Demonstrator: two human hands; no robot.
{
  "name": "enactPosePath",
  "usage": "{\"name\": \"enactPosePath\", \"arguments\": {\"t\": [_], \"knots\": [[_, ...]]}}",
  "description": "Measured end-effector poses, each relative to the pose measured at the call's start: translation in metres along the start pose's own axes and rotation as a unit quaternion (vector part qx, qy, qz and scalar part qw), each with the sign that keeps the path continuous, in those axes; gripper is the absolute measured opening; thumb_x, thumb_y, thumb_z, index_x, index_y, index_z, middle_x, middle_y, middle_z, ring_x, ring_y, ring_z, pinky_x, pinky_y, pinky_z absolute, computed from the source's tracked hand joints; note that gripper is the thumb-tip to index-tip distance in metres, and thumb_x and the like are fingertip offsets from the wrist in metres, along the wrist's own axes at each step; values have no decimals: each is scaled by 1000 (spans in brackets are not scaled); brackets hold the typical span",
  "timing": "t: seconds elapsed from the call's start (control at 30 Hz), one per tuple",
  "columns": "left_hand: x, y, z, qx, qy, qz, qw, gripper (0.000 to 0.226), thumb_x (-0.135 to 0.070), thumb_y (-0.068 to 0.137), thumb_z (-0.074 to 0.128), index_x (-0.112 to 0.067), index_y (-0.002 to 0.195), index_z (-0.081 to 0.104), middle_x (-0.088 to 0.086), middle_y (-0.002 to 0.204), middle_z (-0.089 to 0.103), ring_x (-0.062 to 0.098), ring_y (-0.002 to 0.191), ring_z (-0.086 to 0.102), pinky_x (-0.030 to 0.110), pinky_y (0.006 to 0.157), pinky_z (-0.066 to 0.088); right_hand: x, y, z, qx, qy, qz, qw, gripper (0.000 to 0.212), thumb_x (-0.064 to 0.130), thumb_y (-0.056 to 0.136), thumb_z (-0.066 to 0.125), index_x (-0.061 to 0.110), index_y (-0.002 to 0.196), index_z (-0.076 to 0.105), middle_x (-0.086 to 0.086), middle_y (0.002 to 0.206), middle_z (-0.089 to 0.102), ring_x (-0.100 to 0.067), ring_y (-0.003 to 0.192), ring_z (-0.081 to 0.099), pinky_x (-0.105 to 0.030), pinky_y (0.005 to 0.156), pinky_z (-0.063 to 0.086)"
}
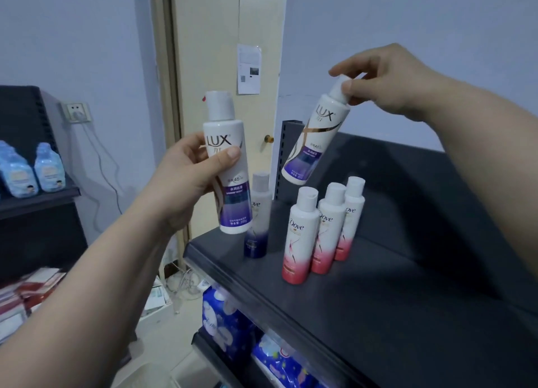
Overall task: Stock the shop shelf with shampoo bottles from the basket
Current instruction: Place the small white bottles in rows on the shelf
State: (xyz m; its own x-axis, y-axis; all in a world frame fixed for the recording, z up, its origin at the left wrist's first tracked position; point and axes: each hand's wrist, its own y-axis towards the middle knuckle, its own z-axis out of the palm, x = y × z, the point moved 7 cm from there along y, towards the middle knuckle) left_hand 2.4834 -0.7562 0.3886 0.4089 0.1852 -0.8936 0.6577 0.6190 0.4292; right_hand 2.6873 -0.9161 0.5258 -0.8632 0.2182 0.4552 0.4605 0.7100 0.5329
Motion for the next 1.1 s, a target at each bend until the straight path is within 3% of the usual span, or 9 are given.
{"name": "enactPosePath", "arguments": {"t": [0.1,0.2,0.27,0.43,0.57,0.7,0.8,0.97,1.1], "knots": [[-8,-7,12,16,-2,4,1000,54,-27,68,69,-10,118,57,0,95,72,11,80,71,22,62,55,11,-22,-26,-21,15,-14,1000,31,9,94,55,25,120,63,1,106,63,-14,80,65,-18,71,49],[-11,-15,17,21,7,3,1000,57,-29,69,70,-9,121,56,-1,95,72,11,80,70,23,62,55,19,-45,-39,-3,21,-22,1000,34,6,94,53,26,120,63,1,115,65,-14,84,65,-38,98,49],[-10,-19,20,20,11,-2,1000,58,-29,69,70,-9,121,56,-1,95,71,10,79,70,24,62,55,21,-60,-43,20,13,-16,1000,33,6,94,54,28,118,64,-1,116,66,-16,90,65,-40,102,45],[3,-30,38,36,5,-27,999,33,-13,86,65,-9,117,56,-3,88,70,8,72,68,22,59,54,9,-100,-36,66,0,18,998,26,10,92,60,28,110,66,-4,94,69,-16,81,64,-21,80,45],[28,-42,67,76,27,-55,995,38,-7,87,66,-2,123,54,8,101,69,15,83,68,26,66,56,-18,-130,-21,89,6,47,995,26,6,91,60,23,111,65,4,91,68,6,65,63,-4,65,47],[59,-55,105,122,37,-73,989,33,-8,83,72,-9,115,61,15,116,67,29,106,65,41,91,55,-51,-156,-8,101,25,84,991,28,7,91,61,24,113,66,-2,98,71,5,74,65,-9,78,51],[82,-64,131,146,58,-79,984,25,-7,86,69,-16,108,63,12,115,68,32,111,63,45,98,51,-64,-172,2,97,20,95,990,30,5,90,62,21,115,66,2,94,70,3,75,64,-9,79,51],[106,-74,160,183,66,-86,977,60,-32,69,77,-12,123,59,8,117,69,27,112,63,45,100,49,-81,-192,11,87,18,100,991,28,4,88,64,17,112,68,9,90,67,-2,79,62,-17,81,51],[119,-74,172,199,53,-98,974,44,-7,83,72,-6,123,55,11,117,67,19,104,63,36,98,49,-97,-195,9,53,12,114,992,26,7,87,65,18,110,69,5,97,69,-12,91,66,-30,91,52]]}}
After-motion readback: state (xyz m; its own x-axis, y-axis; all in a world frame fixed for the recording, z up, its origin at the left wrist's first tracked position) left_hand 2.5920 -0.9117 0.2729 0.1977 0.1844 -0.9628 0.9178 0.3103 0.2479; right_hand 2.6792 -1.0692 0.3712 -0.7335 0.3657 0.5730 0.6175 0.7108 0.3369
